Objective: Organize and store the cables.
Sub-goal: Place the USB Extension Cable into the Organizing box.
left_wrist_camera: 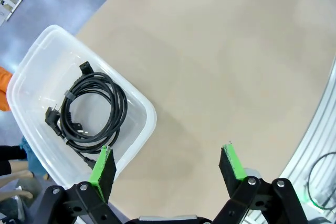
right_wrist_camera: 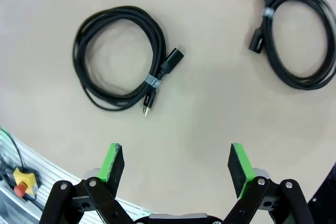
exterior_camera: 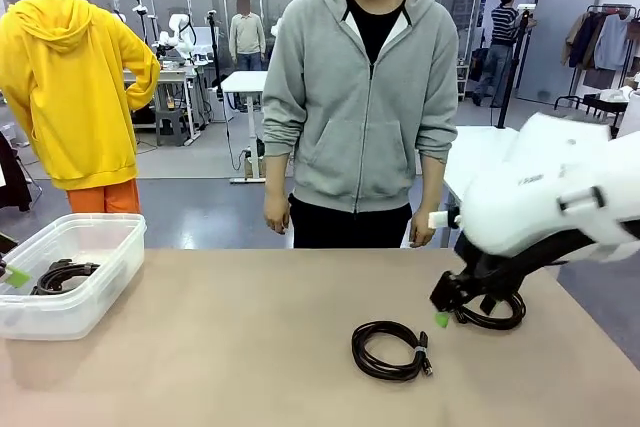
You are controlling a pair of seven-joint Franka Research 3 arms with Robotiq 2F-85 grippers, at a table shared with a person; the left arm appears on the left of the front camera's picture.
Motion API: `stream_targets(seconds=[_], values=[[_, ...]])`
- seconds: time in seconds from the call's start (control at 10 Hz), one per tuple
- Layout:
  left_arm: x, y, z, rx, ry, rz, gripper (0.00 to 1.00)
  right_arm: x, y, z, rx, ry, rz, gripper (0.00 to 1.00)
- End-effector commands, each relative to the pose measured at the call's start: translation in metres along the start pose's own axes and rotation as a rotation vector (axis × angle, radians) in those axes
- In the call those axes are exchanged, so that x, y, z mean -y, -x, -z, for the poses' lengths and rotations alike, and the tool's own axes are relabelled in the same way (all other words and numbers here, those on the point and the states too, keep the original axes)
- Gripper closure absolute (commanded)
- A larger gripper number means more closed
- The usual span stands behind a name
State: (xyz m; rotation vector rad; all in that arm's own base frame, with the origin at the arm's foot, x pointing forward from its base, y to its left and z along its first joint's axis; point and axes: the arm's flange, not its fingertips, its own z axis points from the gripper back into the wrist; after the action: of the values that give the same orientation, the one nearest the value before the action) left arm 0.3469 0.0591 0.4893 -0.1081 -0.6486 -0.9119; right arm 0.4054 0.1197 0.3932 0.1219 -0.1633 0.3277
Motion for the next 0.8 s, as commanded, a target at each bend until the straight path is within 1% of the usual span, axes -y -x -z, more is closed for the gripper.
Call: stream_targets(seconds=[0.0, 0.1, 0.4, 0.5, 0.7], values=[[0.000, 0.000, -0.001, -0.003, -0.002, -0.011, 0.00, -0.016, -0.017, 0.026, -0.007, 0.043, 0.101, 0.00], [0.000, 0.000, -0.001, -0.003, -0.002, -0.011, 0.00, -0.024, -0.016, 0.038, -0.015, 0.070, 0.120, 0.00], [0.000, 0.000, -0.001, -0.003, -0.002, -0.011, 0.00, -0.041, -0.020, 0.072, -0.024, 0.087, 0.167, 0.00], [0.000, 0.000, -0.001, -0.003, -0.002, -0.011, 0.00, -0.046, -0.021, 0.081, -0.033, 0.094, 0.191, 0.00], [0.000, 0.000, -0.001, -0.003, -0.002, -0.011, 0.00, -0.050, -0.026, 0.090, -0.015, 0.141, 0.242, 0.00]])
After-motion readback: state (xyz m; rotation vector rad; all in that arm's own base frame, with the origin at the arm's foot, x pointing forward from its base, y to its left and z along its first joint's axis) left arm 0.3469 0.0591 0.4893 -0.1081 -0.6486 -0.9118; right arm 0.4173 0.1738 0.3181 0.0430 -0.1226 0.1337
